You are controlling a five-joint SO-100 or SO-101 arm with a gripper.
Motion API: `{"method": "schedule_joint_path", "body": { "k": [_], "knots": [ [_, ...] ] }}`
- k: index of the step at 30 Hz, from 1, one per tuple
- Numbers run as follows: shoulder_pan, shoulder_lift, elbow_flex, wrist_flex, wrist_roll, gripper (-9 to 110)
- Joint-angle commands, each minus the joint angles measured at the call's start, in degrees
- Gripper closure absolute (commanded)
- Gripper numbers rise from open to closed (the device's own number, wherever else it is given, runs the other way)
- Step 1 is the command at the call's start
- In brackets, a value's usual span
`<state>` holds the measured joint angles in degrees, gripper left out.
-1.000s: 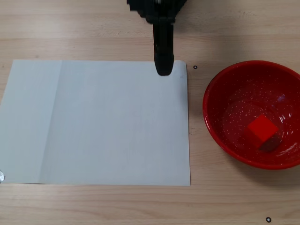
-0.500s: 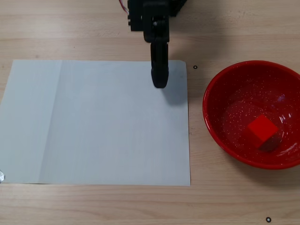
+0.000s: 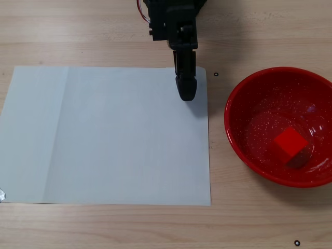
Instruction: Grasp the red cube and put it in the red bowl.
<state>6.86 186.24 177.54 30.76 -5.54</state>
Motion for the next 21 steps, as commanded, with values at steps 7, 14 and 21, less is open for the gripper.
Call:
{"method": "schedule_joint_path", "body": {
  "k": [7, 14, 21],
  "knots": [
    [-0.26, 1.49, 0.26, 8.09, -1.14, 101],
    [-0.26, 1.49, 0.26, 14.06, -2.99, 101],
    [-0.09, 1.49, 0.26, 19.86, -2.72, 101]
  ]
}}
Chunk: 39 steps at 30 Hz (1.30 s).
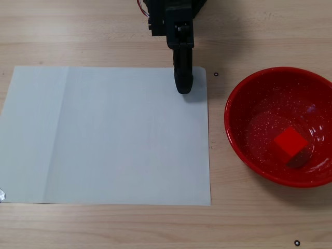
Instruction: Grasp the red cube and put it in the red bowl.
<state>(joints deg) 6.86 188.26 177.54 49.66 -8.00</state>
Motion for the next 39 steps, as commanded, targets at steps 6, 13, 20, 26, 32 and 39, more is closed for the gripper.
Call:
{"method": "schedule_joint_path", "body": {
  "k": [6, 13, 20, 26, 32, 39],
  "knots": [
    [0.09, -0.53, 0.26, 1.32, 0.09, 101],
    [-1.23, -0.53, 0.26, 1.58, -1.49, 101],
    [-1.05, -0.62, 0.26, 1.67, -1.41, 101],
    [0.53, -0.62, 0.26, 1.49, 0.53, 101],
    [0.00, -0.62, 0.26, 1.58, -0.35, 101],
    [-1.58, -0.62, 0.26, 1.76, -2.20, 101]
  ]
}}
